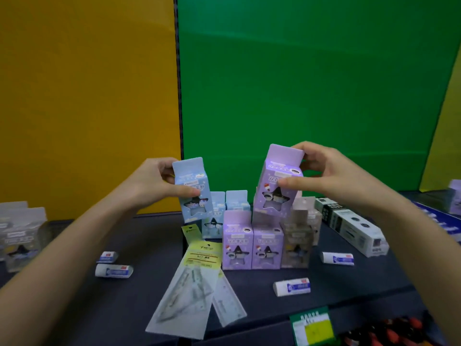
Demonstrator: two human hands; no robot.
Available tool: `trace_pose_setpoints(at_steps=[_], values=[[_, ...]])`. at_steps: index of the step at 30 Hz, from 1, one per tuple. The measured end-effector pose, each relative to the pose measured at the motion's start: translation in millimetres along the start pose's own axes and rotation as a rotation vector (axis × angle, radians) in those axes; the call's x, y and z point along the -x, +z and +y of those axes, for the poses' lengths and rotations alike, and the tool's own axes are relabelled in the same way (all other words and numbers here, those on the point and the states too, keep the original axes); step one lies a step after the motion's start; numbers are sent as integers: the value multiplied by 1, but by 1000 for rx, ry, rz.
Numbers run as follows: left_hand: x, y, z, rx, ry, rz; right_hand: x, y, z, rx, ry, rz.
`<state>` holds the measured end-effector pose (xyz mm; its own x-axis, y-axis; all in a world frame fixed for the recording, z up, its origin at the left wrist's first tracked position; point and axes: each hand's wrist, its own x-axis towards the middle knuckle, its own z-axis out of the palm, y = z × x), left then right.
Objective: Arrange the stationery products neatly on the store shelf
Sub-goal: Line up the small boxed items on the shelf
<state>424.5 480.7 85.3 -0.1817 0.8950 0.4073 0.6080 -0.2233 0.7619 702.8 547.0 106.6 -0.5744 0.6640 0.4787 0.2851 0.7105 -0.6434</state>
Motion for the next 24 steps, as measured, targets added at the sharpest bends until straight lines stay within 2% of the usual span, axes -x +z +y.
trace_pose_setpoints(at_steps=[5, 13, 24], values=[[-14, 19, -10, -96, -1, 15, -29, -7, 23, 5, -59, 7], [-20, 41, -28, -179, -20, -48, -47, -8, 45, -51, -53, -15], [-21, 65, -43, -258, 3, -73, -57, 6, 56, 3, -52, -56]])
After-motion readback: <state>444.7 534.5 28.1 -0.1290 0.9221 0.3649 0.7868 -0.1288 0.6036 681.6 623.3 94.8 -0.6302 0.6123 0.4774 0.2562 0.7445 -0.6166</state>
